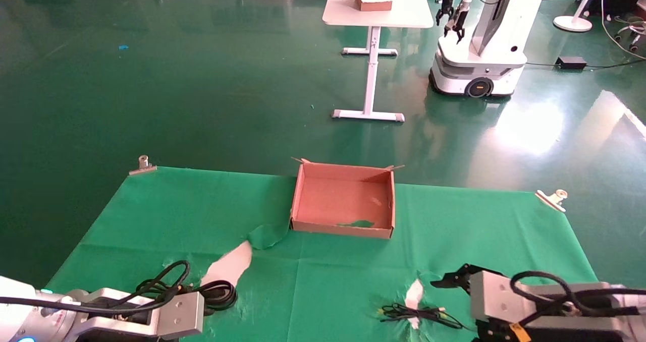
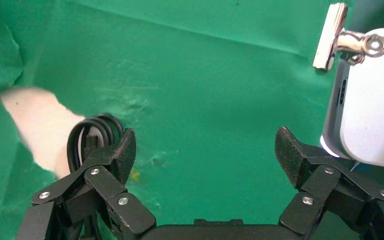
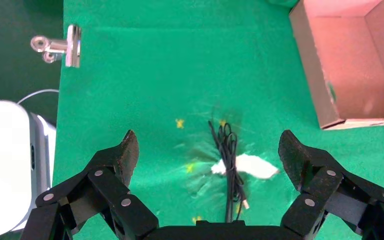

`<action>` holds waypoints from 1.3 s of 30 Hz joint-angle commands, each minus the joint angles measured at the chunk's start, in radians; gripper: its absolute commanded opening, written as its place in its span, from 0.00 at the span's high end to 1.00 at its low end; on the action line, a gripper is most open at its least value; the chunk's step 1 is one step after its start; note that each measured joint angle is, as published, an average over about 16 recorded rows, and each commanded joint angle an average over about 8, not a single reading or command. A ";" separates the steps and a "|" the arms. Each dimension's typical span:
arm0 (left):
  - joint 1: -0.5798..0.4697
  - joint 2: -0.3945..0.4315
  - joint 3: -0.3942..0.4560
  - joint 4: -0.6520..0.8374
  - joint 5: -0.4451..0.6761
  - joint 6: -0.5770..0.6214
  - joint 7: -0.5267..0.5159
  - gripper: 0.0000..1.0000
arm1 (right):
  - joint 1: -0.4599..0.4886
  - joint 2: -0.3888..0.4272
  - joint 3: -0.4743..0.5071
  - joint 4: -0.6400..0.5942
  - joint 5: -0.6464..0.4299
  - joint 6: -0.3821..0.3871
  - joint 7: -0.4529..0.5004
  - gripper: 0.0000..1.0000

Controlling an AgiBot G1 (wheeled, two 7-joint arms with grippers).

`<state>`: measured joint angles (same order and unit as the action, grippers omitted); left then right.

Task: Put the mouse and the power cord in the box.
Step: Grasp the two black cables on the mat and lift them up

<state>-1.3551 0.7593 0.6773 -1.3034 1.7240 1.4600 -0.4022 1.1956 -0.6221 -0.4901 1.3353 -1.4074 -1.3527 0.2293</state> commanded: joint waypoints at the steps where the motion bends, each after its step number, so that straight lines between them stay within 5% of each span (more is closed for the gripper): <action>1: 0.003 -0.006 -0.004 -0.001 -0.010 0.003 0.009 0.00 | -0.002 0.001 0.003 -0.001 0.009 -0.002 -0.002 0.00; 17: -0.076 0.224 0.121 0.253 0.479 -0.235 -0.099 0.00 | 0.030 -0.008 0.008 -0.015 0.006 -0.004 0.004 0.00; 29: -0.109 0.285 0.137 0.403 0.503 -0.278 -0.039 0.00 | 0.009 0.000 -0.004 -0.014 -0.023 0.004 -0.005 0.00; 39: -0.118 0.294 0.136 0.435 0.494 -0.284 -0.016 0.00 | 0.071 -0.155 -0.125 -0.119 -0.299 0.061 0.012 0.00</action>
<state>-1.4725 1.0525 0.8129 -0.8701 2.2185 1.1763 -0.4190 1.2703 -0.7805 -0.6118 1.1993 -1.6964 -1.2914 0.2357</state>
